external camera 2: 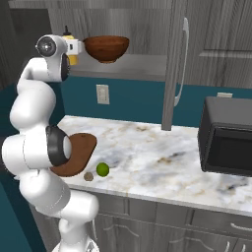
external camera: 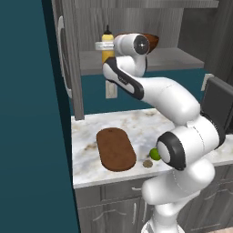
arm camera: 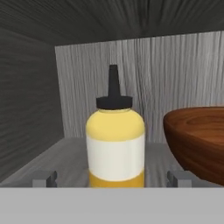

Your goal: Open the cabinet. Place the bowl and condiment on the counter. Then place the lime and garlic on the cutting board.

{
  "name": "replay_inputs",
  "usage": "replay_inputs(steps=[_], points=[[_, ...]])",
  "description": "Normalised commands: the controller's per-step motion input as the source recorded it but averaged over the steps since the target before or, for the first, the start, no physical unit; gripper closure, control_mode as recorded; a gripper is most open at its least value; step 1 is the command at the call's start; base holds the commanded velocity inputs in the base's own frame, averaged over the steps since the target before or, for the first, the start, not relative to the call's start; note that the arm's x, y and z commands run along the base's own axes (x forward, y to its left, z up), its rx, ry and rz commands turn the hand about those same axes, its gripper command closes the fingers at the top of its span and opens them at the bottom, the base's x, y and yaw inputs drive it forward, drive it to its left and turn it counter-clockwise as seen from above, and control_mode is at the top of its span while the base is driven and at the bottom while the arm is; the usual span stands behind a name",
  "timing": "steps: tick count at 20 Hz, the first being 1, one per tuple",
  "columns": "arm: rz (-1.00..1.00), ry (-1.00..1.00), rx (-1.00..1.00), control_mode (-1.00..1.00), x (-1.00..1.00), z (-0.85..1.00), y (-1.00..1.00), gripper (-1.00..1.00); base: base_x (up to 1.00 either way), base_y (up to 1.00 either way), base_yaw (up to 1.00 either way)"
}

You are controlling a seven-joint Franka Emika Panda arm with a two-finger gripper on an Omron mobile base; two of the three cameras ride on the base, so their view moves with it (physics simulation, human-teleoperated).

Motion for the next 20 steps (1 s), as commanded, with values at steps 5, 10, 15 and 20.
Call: replay_inputs(steps=[5, 10, 15, 20], points=[[0.0, 0.0, 0.0, -1.0, 0.35, 0.0, 0.0, -1.0, 0.0, 0.0, 0.0], [0.0, 0.0, 0.0, -1.0, 0.23, 0.0, 0.0, -1.0, 0.0, 0.0, 0.0], [0.0, 0.0, 0.0, -1.0, 0.15, -0.05, 0.02, -1.0, 0.0, 0.0, 0.0], [0.0, 0.0, 0.0, -1.0, 0.12, -0.11, 0.08, -1.0, 0.0, 0.0, 0.0]])
